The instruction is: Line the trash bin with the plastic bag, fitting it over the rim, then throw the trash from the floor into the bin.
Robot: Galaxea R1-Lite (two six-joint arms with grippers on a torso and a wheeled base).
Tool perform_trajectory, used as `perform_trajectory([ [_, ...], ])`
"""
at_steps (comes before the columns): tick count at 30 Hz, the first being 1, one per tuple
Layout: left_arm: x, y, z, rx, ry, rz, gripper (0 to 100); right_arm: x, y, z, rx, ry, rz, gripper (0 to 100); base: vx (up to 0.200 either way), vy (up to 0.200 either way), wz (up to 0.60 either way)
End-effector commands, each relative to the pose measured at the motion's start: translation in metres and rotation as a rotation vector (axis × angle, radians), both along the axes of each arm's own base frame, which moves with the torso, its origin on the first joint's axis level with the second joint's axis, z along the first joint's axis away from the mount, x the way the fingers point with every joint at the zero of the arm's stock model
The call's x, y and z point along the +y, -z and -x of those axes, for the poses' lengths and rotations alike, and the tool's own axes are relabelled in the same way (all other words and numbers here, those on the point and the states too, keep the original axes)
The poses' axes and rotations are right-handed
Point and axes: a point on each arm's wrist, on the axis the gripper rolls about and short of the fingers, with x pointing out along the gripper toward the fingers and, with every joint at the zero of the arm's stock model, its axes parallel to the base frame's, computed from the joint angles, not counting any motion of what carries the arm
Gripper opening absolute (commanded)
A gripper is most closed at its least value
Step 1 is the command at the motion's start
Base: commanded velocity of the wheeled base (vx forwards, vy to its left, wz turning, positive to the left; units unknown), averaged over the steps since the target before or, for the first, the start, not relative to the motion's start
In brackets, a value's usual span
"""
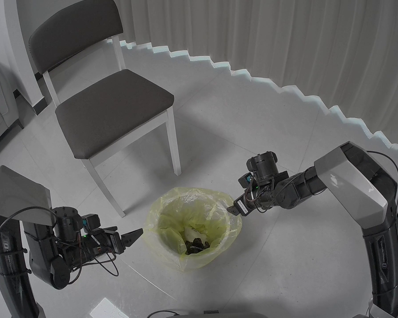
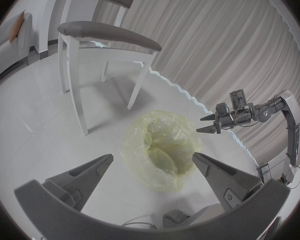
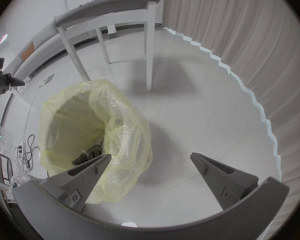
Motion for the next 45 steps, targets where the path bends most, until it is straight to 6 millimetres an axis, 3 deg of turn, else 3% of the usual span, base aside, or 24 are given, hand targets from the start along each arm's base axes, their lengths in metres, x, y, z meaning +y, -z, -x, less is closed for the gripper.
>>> perform_trajectory([
  [1,-0.009,0.006,-0.014,-0.033,0.020,0.004,100,-0.008,0.016,-0.014,0.023,0.047,-0.028,100,0.000,0.000,0.00],
  [9,-0.016,0.013,-0.014,-0.020,0.010,-0.022,100,0.000,0.024,-0.015,0.117,0.069,-0.104,100,0.000,0.000,0.00],
  [17,-0.017,0.029,-0.027,-0.014,0.009,-0.038,100,0.016,0.033,-0.010,0.151,0.053,-0.125,100,0.000,0.000,0.00],
  [18,-0.017,0.031,-0.029,-0.014,0.007,-0.038,100,0.016,0.034,-0.010,0.151,0.053,-0.125,0,0.000,0.000,0.00],
  [26,-0.025,0.038,-0.060,0.053,0.016,-0.051,100,0.016,0.029,-0.009,0.148,0.051,-0.124,0,0.000,0.000,0.00],
  [33,-0.036,0.037,-0.073,0.099,0.039,-0.062,100,0.015,0.033,-0.006,0.159,0.047,-0.113,0,0.000,0.000,0.00],
  [45,-0.037,0.070,-0.090,0.117,0.054,-0.107,100,0.014,0.034,-0.005,0.163,0.046,-0.107,0,0.000,0.000,0.00],
])
